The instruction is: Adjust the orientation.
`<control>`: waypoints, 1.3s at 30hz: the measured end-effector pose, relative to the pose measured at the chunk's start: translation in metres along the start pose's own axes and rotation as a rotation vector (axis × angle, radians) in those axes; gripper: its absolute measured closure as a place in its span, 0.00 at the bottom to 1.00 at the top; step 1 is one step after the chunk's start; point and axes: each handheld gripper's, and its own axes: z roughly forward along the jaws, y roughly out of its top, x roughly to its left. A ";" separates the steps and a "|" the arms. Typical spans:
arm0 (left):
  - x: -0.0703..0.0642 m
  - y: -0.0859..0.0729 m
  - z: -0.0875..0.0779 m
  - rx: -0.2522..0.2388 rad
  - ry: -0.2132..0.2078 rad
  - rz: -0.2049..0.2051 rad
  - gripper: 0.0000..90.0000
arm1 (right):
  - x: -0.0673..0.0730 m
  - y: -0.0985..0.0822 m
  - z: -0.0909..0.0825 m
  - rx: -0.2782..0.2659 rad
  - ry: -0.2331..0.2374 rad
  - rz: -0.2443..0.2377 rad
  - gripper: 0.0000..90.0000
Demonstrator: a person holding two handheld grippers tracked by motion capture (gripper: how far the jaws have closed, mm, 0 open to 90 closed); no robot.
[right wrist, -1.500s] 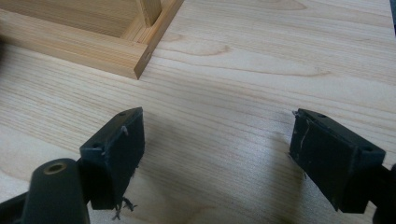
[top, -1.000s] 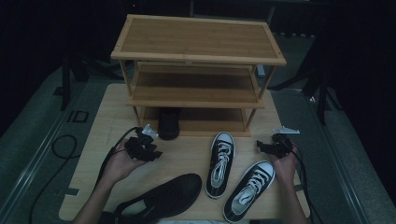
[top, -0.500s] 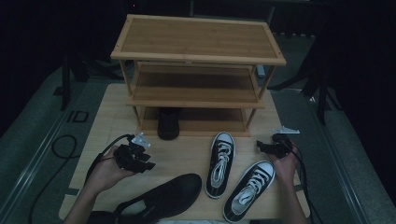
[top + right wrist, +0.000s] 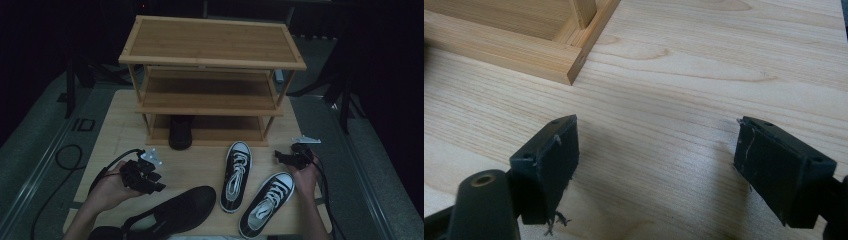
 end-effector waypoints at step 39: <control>-0.044 -0.015 -0.026 0.174 -0.058 0.129 0.69 | 0.000 0.000 0.000 0.000 -0.001 0.000 0.20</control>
